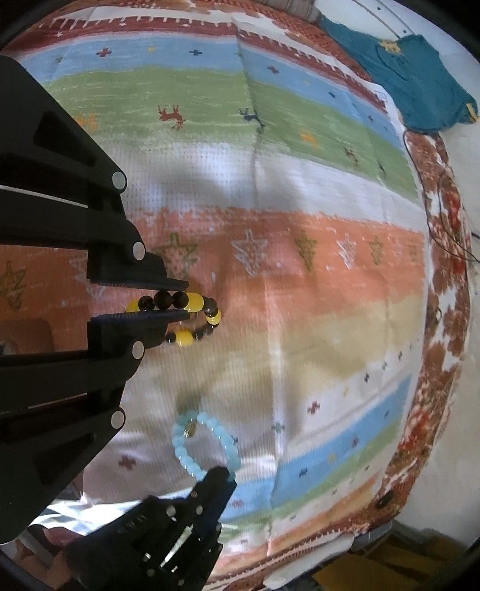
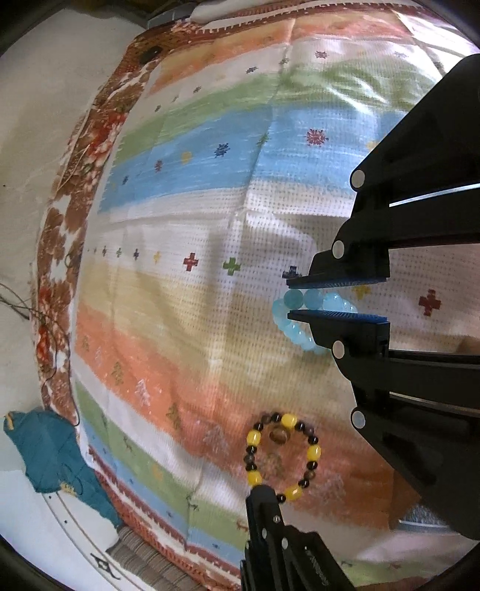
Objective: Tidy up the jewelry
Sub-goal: 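Grasp the yellow-black bead bracelet with the left gripper while the right grasps the light-blue bracelet, then lift both held bracelets and carry them over the silver tin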
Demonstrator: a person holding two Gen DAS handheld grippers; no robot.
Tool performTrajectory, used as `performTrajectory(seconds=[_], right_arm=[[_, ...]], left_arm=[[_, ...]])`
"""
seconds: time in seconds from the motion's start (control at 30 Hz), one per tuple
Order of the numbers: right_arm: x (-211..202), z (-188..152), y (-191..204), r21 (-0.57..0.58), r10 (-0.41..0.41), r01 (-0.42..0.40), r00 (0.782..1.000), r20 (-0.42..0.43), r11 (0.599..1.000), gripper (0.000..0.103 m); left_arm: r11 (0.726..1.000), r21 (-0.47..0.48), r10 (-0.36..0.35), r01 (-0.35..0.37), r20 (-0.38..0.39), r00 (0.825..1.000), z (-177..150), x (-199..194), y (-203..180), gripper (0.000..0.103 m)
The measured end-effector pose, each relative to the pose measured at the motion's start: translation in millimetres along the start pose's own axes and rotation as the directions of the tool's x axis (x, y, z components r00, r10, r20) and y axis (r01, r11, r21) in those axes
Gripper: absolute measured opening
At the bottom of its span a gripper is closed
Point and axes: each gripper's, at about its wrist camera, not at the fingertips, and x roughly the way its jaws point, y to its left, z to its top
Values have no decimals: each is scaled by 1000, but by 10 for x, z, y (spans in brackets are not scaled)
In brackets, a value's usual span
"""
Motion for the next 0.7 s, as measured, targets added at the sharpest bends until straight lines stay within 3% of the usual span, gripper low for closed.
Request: performTrajectory(seconds=[0.7], right_arm=[[-423, -99, 37, 22, 30, -31, 998, 54, 999, 12]], left_arm=[[1000, 11, -15, 15, 39, 999, -90, -275, -29, 10]])
